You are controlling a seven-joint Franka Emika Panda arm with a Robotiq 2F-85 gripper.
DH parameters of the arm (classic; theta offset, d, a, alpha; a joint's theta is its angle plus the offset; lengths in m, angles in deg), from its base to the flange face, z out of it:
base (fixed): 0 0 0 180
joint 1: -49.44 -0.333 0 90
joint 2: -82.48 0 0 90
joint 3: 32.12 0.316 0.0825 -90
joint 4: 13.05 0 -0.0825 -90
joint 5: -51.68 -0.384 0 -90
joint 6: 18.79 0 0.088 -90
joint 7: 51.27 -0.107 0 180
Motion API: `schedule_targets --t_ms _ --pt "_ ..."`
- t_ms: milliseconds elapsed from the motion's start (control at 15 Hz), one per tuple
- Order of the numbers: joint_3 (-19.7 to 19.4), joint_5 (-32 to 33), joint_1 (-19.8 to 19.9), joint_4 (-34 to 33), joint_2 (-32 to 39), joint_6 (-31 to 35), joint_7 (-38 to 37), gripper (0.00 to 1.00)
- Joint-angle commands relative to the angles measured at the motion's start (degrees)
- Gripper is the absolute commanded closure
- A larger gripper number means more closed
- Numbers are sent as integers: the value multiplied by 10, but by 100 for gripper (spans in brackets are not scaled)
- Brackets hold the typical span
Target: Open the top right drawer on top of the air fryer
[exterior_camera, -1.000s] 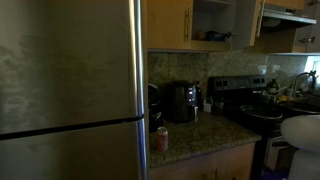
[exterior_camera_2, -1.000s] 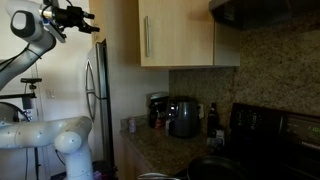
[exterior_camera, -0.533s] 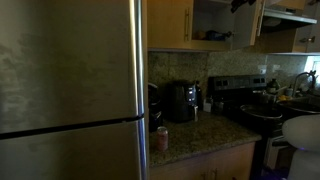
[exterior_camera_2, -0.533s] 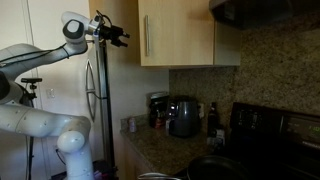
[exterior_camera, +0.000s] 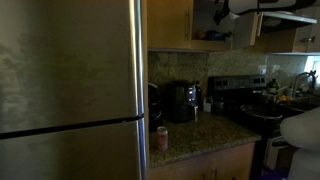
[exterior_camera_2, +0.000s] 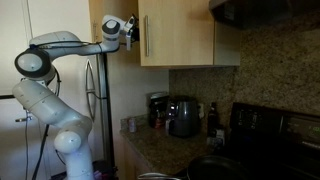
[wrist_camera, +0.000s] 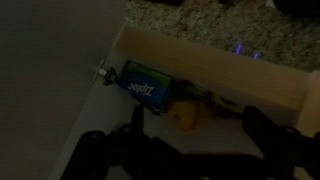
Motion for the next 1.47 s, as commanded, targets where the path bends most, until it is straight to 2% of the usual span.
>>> schedule_targets --t_ms 0,333,533,733,933,1067,1133,1267,1400 --pt "12 94 28 -74 59 -30 -77 0" --pt "-19 230 11 -45 18 -89 -208 0" --pt "-63 261 -12 -10 -4 -132 -246 0" --pt "-130 252 -31 31 -22 -167 -264 0" --pt "-202 243 -30 68 -31 -177 -295 0" --pt "-239 212 -38 79 -27 -177 -313 0" --pt "-254 182 -72 98 -39 -141 -287 0" --pt "-216 158 -89 136 -67 -140 -286 0" --pt "-180 119 -121 153 -82 -149 -288 0"
